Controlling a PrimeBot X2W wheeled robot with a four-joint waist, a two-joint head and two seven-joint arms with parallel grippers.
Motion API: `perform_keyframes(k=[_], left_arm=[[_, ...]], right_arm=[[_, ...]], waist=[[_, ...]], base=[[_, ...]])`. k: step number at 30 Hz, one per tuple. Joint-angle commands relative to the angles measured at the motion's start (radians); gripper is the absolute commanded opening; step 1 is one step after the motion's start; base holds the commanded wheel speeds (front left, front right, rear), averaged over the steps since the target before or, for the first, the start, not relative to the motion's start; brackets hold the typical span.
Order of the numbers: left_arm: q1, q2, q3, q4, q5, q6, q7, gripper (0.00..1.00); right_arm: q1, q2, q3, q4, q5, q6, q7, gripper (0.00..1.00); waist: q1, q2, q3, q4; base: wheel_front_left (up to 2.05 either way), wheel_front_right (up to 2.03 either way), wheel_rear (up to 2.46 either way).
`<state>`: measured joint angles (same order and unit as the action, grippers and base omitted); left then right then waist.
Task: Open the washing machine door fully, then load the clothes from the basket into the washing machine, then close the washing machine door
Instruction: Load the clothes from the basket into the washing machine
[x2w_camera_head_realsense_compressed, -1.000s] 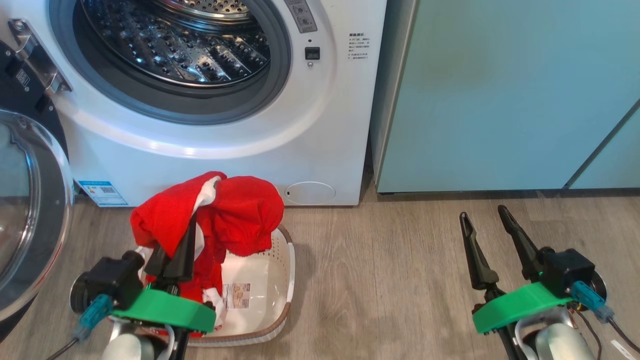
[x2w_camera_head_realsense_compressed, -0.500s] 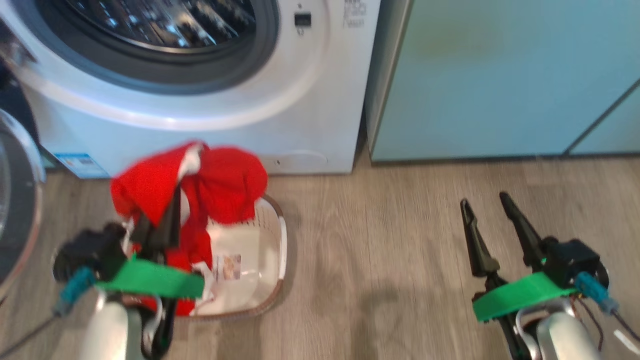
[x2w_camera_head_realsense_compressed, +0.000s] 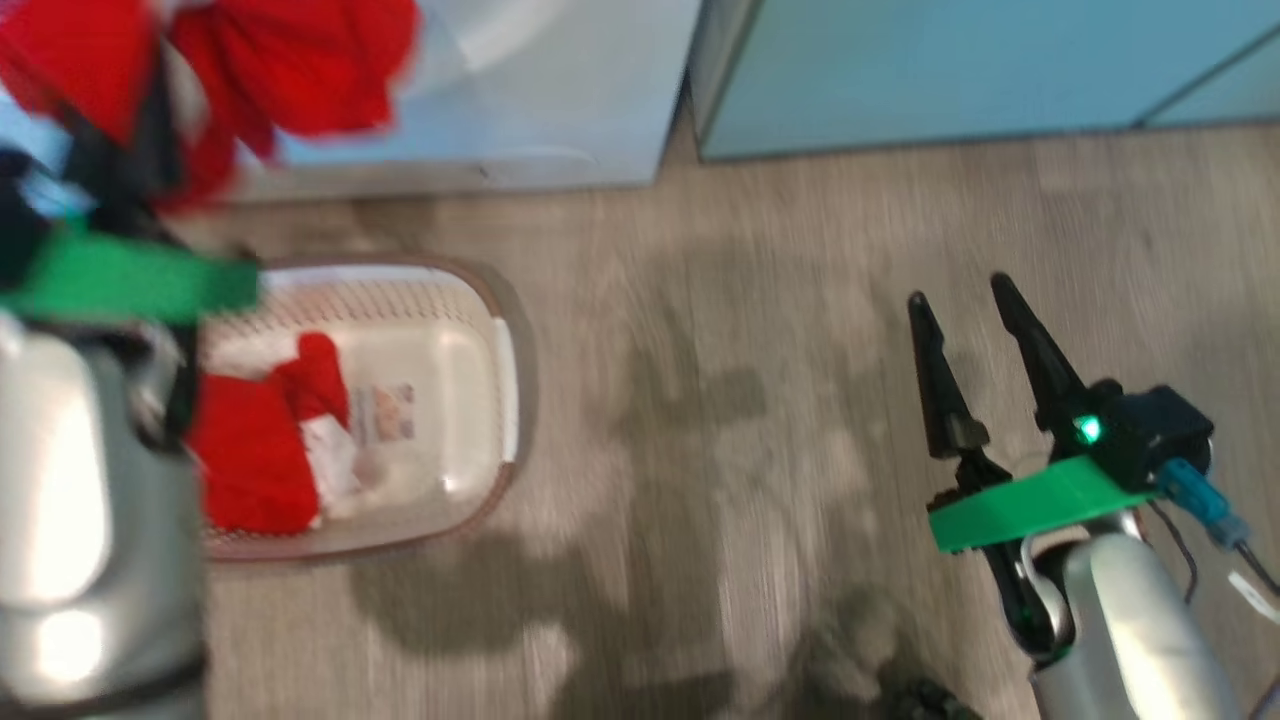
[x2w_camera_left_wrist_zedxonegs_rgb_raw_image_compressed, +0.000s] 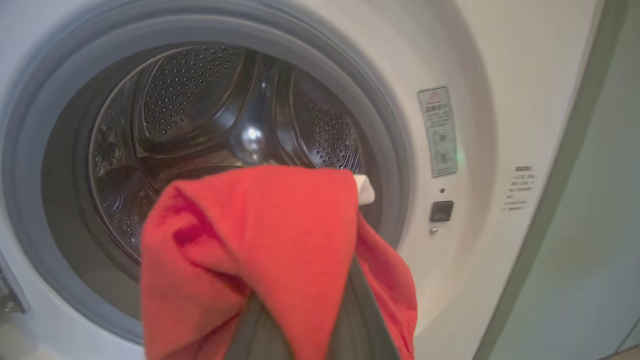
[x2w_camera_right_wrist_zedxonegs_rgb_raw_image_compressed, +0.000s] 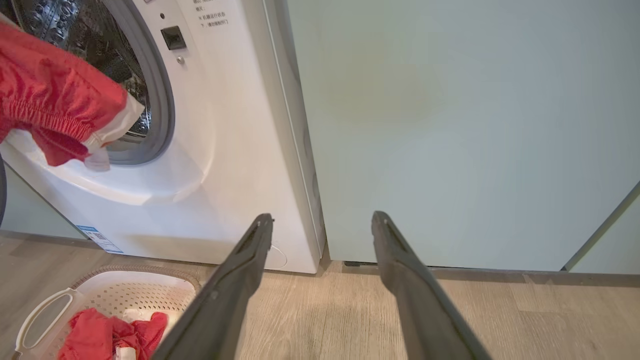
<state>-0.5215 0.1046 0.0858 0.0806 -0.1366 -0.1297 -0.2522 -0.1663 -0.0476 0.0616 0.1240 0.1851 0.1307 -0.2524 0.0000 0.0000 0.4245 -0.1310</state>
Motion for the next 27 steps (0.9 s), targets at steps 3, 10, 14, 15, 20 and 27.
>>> perform_keyframes(k=[3, 10, 14, 15, 20, 27], left_arm=[[-0.146, 0.101, 0.056, 0.027, 0.001, -0.001, -0.01, 0.0], [-0.389, 0.252, 0.041, 0.17, 0.01, -0.001, -0.01, 0.0], [-0.523, 0.339, -0.006, 0.31, 0.033, -0.001, -0.01, 0.0], [-0.557, 0.359, -0.026, 0.343, 0.035, -0.001, -0.01, 0.0], [-0.735, 0.452, -0.146, 0.483, 0.033, -0.001, -0.002, 0.0], [-0.926, 0.535, -0.233, 0.615, 0.003, -0.001, 0.043, 0.0]], right_arm=[[-0.038, -0.003, 0.04, -0.035, 0.022, 0.0, -0.009, 1.0], [-0.077, -0.003, 0.065, -0.04, 0.059, 0.0, -0.009, 1.0], [-0.092, -0.003, 0.085, -0.048, 0.072, 0.0, -0.009, 1.0], [-0.097, -0.003, 0.091, -0.05, 0.077, 0.0, -0.009, 1.0], [-0.113, -0.003, 0.119, -0.058, 0.104, 0.0, -0.009, 1.0], [-0.127, -0.003, 0.153, -0.06, 0.139, 0.0, -0.009, 1.0]], waist=[[0.0, 0.0, 0.117, -0.073], [0.0, 0.0, 0.214, -0.135], [0.0, 0.0, 0.259, -0.164], [0.0, 0.0, 0.269, -0.172], [0.0, 0.0, 0.323, -0.206], [0.0, 0.0, 0.37, -0.249]], base=[[0.0, 0.0, 0.0], [0.0, 0.0, 0.0], [0.0, 0.0, 0.0], [0.0, 0.0, 0.0], [0.0, 0.0, 0.0], [0.0, 0.0, 0.0]])
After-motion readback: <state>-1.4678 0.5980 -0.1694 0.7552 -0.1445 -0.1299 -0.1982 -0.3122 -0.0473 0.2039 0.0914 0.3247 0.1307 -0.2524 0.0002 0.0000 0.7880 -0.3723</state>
